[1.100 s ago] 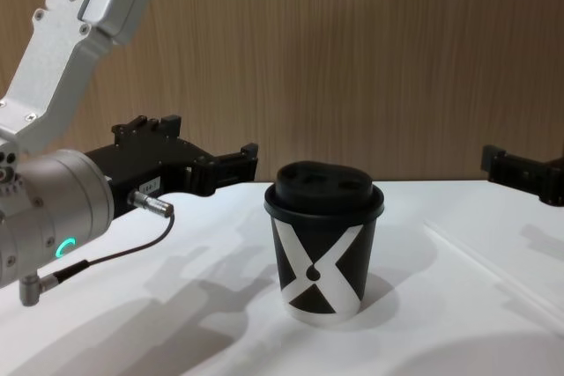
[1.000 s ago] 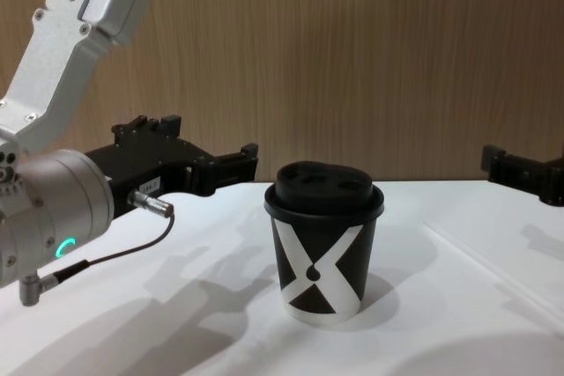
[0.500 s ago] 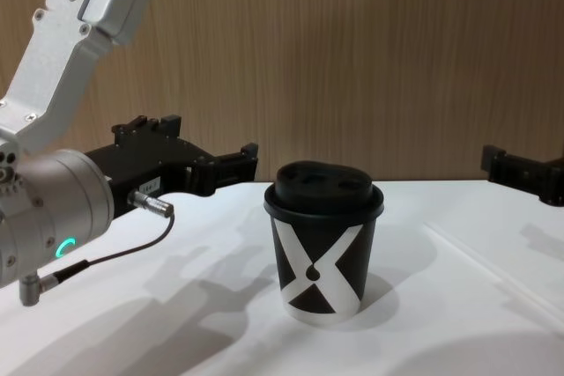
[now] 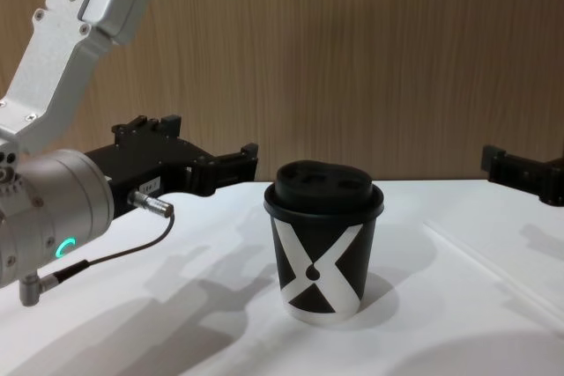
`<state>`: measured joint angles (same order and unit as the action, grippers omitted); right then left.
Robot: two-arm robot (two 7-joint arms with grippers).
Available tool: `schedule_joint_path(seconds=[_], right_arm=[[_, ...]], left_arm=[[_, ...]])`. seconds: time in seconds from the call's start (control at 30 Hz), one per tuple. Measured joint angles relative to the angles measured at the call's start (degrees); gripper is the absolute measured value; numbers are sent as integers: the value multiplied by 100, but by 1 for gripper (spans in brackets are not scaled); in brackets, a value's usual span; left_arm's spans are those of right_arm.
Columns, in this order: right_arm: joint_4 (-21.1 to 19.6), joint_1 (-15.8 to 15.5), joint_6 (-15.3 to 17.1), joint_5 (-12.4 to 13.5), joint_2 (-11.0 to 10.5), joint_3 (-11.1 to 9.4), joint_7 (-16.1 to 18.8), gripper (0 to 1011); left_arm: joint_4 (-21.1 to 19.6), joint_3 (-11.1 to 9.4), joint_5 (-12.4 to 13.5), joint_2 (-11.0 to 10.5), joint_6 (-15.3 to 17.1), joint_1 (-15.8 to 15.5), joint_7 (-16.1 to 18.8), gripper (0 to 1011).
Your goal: Pick up the straw with one hand, pass it to the other hand, and insert it into the cup.
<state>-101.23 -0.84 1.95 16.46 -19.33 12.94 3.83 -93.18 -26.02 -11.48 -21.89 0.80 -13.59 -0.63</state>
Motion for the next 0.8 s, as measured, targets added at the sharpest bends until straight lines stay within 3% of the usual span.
schedule_joint_path(seconds=[0.47, 0.8], right_arm=[[-6, 0, 18, -8, 2, 0, -1, 1001], [-210, -34, 446, -68, 39, 22, -120, 1001]], left_arm=[[0, 0, 0, 0, 0, 0, 0, 1003], [0, 0, 0, 0, 0, 0, 0, 1003]])
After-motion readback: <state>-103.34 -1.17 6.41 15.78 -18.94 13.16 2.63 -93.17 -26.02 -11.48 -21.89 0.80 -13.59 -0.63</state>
